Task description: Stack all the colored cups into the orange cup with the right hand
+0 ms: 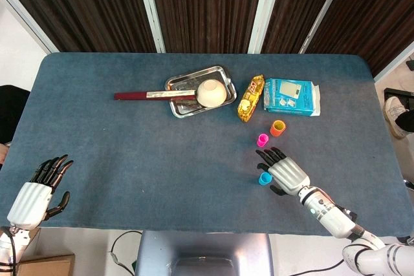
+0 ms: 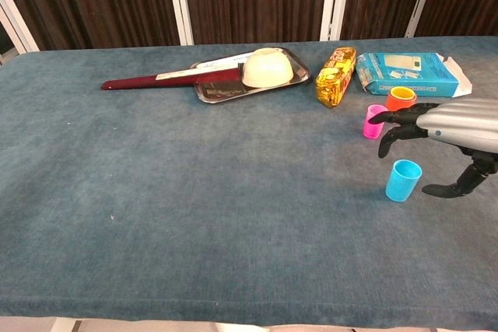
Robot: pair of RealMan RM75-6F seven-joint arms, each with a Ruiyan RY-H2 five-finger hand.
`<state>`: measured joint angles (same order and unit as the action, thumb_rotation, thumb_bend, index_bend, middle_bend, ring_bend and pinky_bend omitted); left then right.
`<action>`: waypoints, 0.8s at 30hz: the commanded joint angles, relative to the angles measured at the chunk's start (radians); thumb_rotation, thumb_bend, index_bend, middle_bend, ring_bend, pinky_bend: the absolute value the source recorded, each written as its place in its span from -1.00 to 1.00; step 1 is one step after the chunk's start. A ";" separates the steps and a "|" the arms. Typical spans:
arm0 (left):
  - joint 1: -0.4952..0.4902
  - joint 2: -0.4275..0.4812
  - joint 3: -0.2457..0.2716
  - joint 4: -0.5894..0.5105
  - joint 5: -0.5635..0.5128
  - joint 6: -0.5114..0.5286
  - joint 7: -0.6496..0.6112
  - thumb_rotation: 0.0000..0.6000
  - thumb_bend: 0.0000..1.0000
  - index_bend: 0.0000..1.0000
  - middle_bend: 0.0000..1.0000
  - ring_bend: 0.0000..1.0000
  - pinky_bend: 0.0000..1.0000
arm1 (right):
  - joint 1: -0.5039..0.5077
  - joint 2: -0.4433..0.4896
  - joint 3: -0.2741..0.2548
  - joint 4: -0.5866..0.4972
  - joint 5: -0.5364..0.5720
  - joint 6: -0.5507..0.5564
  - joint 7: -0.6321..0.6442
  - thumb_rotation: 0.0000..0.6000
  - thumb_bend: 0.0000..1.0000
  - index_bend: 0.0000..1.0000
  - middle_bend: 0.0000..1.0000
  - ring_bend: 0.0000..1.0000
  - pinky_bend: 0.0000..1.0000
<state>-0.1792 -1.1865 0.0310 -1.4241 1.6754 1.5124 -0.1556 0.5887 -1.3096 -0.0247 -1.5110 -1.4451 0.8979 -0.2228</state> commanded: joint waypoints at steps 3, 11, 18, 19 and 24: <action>-0.002 -0.001 -0.001 0.001 -0.002 -0.002 -0.003 1.00 -0.01 -1.00 -1.00 -0.95 -0.77 | 0.014 -0.027 0.012 0.021 0.024 -0.029 0.001 1.00 -0.14 -0.15 -1.00 -1.00 -1.00; -0.005 -0.002 -0.005 0.006 -0.007 -0.008 -0.009 1.00 -0.01 -1.00 -1.00 -0.95 -0.77 | 0.019 -0.052 0.014 0.042 0.027 -0.032 -0.003 1.00 -0.14 0.10 -1.00 -1.00 -1.00; -0.004 0.000 -0.005 0.007 -0.007 -0.006 -0.012 1.00 -0.01 -1.00 -1.00 -0.95 -0.77 | 0.016 -0.053 0.017 0.041 0.029 -0.021 -0.010 1.00 -0.13 0.23 -0.96 -1.00 -1.00; -0.004 0.000 -0.005 0.006 -0.007 -0.004 -0.012 1.00 -0.01 -1.00 -1.00 -0.95 -0.77 | 0.015 -0.053 0.017 0.040 0.029 -0.019 -0.009 1.00 -0.14 0.24 -0.96 -1.00 -1.00; -0.003 0.000 -0.004 0.007 -0.005 -0.003 -0.011 1.00 -0.01 -1.00 -1.00 -0.95 -0.77 | 0.009 -0.022 0.058 0.011 0.043 0.027 0.032 1.00 -0.14 0.24 -0.95 -1.00 -1.00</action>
<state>-0.1826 -1.1870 0.0273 -1.4171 1.6703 1.5090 -0.1664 0.6003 -1.3465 0.0142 -1.4860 -1.4096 0.9065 -0.2096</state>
